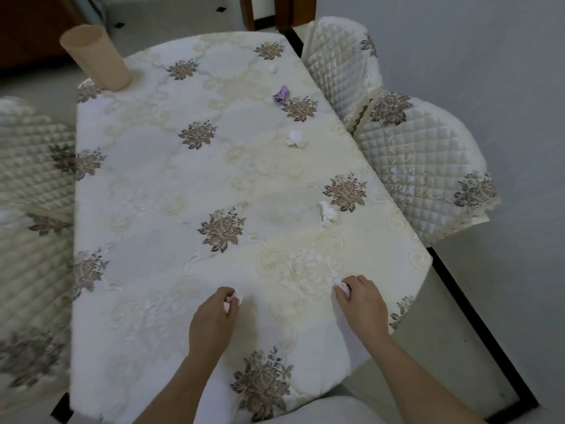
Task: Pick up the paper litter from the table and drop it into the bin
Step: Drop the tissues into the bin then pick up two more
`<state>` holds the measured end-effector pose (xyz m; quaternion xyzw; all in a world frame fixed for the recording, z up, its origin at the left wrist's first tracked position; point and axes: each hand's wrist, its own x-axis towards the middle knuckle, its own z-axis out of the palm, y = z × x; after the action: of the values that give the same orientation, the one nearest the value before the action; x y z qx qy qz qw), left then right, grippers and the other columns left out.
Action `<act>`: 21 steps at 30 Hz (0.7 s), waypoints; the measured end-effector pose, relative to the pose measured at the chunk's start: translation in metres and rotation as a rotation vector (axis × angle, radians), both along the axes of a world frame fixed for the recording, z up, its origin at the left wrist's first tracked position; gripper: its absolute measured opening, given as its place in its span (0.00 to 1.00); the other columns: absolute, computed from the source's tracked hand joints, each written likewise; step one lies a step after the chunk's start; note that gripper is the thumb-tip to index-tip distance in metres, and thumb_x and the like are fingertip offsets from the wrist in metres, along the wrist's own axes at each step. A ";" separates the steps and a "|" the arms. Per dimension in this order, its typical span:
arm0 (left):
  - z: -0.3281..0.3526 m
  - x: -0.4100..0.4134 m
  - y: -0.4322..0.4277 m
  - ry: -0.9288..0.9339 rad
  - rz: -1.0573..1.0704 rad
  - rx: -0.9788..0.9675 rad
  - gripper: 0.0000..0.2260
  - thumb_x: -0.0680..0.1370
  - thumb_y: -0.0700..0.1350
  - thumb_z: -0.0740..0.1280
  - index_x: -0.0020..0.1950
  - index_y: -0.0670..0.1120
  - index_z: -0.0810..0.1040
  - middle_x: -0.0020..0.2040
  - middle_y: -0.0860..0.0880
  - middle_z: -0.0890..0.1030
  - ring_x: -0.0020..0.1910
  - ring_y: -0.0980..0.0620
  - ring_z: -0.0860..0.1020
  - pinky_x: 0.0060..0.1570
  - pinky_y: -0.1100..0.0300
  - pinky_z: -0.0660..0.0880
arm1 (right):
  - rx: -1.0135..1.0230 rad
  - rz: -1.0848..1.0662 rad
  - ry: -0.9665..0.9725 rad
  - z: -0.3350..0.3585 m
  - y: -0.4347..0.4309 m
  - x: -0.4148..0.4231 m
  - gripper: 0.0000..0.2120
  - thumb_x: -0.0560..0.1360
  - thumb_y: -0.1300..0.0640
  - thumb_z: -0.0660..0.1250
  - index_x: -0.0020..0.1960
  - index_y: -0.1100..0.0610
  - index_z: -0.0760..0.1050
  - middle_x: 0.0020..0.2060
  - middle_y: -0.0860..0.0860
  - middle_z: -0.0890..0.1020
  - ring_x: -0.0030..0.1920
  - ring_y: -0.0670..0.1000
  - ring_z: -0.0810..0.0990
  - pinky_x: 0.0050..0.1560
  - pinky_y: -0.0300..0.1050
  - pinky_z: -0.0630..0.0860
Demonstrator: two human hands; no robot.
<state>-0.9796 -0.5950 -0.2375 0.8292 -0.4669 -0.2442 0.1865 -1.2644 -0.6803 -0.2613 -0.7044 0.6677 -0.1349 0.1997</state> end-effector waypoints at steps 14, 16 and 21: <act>0.093 0.022 -0.049 0.091 0.008 -0.306 0.05 0.79 0.48 0.67 0.54 0.51 0.78 0.41 0.57 0.80 0.33 0.54 0.81 0.40 0.57 0.76 | -0.223 0.015 -0.314 0.111 -0.038 0.053 0.12 0.77 0.50 0.67 0.38 0.49 0.68 0.30 0.46 0.71 0.31 0.47 0.71 0.31 0.46 0.67; 0.113 0.027 -0.057 0.091 -0.004 -0.372 0.03 0.78 0.49 0.67 0.51 0.53 0.78 0.39 0.56 0.82 0.36 0.55 0.82 0.40 0.57 0.77 | -0.277 0.025 -0.330 0.131 -0.044 0.063 0.15 0.78 0.48 0.66 0.36 0.45 0.65 0.29 0.45 0.70 0.31 0.46 0.70 0.31 0.46 0.67; 0.156 0.038 -0.069 0.047 -0.029 -0.516 0.01 0.77 0.48 0.69 0.48 0.54 0.78 0.36 0.60 0.79 0.32 0.57 0.79 0.34 0.63 0.71 | -0.416 0.072 -0.362 0.173 -0.051 0.088 0.18 0.77 0.49 0.67 0.34 0.41 0.61 0.27 0.45 0.68 0.30 0.45 0.70 0.29 0.40 0.64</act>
<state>-0.9414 -0.6636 -0.0814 0.7415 -0.5212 -0.1388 0.3991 -1.1766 -0.7312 -0.0880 -0.7179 0.5537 -0.3854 0.1716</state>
